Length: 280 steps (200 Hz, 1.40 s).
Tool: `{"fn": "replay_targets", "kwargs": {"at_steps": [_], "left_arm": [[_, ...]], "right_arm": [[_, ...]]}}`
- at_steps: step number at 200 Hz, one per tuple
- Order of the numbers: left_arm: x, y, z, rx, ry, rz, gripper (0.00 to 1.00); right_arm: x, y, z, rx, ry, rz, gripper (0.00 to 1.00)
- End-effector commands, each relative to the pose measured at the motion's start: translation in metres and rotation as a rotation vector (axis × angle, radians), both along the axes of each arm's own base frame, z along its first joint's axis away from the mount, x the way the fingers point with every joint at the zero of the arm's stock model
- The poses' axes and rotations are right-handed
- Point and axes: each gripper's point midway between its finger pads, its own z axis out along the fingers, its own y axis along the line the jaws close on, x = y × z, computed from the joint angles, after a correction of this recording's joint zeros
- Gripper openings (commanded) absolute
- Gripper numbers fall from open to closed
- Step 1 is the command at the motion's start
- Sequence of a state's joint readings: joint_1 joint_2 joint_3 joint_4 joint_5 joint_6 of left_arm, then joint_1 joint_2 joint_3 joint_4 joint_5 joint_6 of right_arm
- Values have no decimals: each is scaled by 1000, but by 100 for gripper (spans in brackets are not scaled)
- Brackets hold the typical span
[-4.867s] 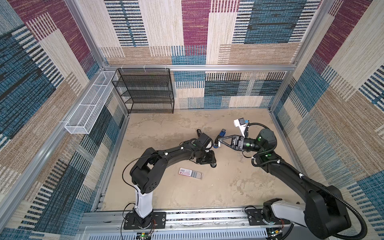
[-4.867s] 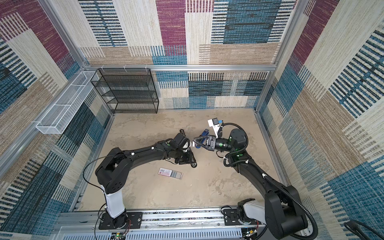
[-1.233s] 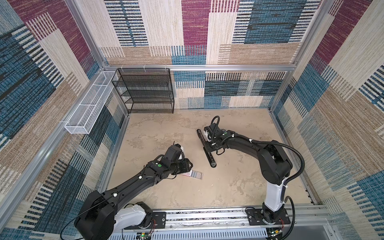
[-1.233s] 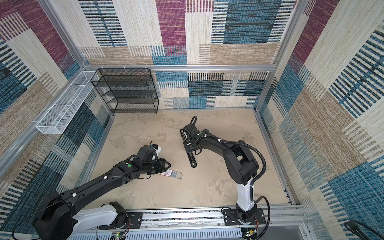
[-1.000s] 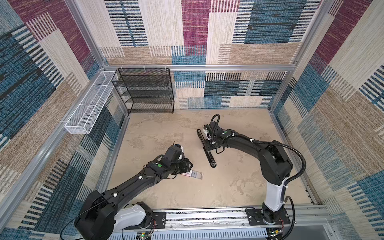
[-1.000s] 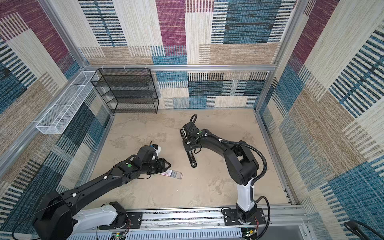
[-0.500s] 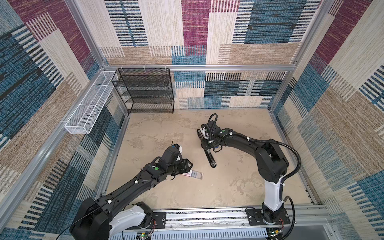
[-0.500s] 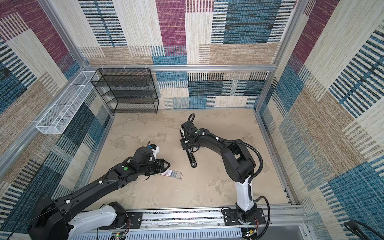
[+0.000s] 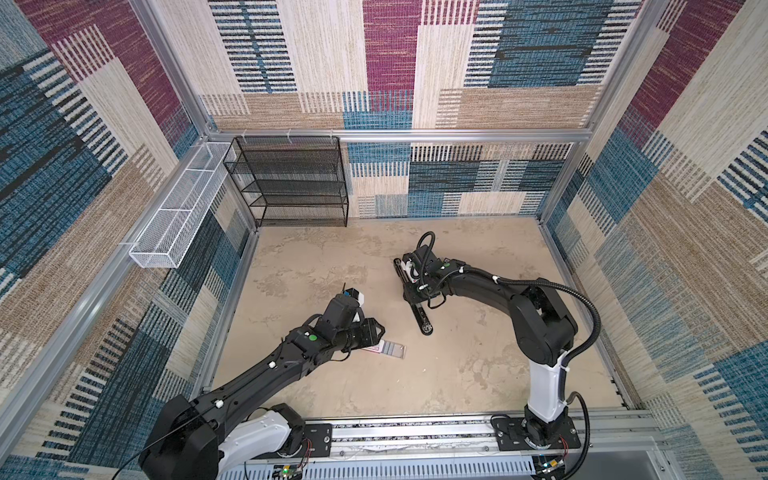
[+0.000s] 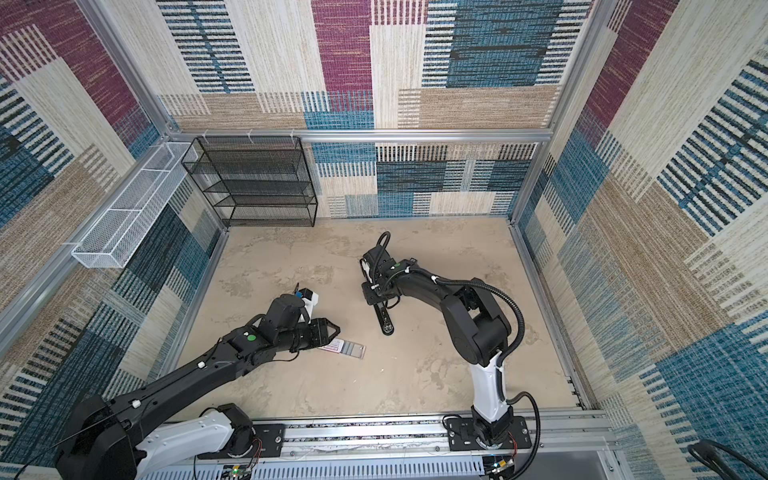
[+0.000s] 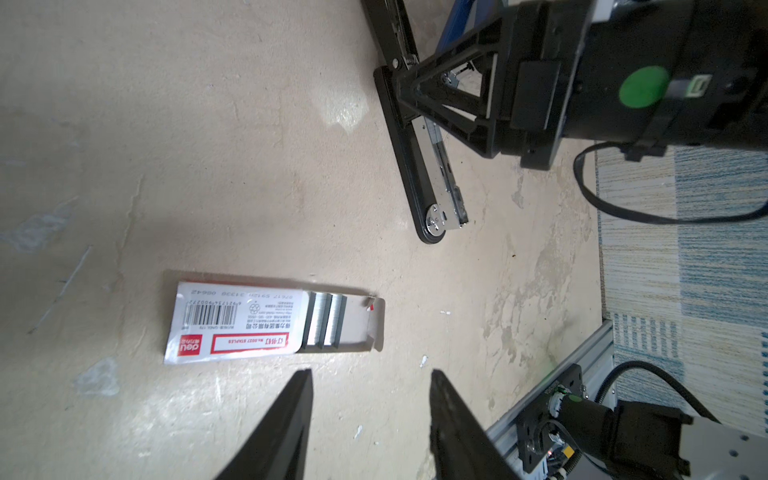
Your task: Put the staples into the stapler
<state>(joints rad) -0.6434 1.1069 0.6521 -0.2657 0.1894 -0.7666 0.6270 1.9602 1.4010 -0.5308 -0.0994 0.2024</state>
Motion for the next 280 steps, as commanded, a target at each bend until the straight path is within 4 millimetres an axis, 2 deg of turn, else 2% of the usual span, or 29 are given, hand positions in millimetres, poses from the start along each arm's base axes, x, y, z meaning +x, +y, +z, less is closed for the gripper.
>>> {"fn": "replay_targets", "kwargs": {"at_steps": [1,30,57,100,139,182,246,280], "left_arm": [[3,-3,2,-19,-5,1,49],[3,-4,1,-21,-1,1,49],[4,-5,1,-22,-1,0,49],[2,-3,-1,-20,5,5,48],[2,-2,-1,-18,1,8,48],[2,-3,-3,-18,10,7,48],[4,-7,-4,-20,18,-2,47],[6,-10,-4,-23,23,-7,47]], "right_arm": [[-5,3,6,30,-2,-1,40],[-11,2,10,36,-3,2,41],[-8,2,12,34,-16,-3,42],[-7,2,1,23,2,-3,43],[-15,-1,-1,28,13,-6,50],[-38,-6,-6,35,58,3,49],[-88,-21,-12,40,142,20,49],[-97,-27,0,34,134,20,48]]}}
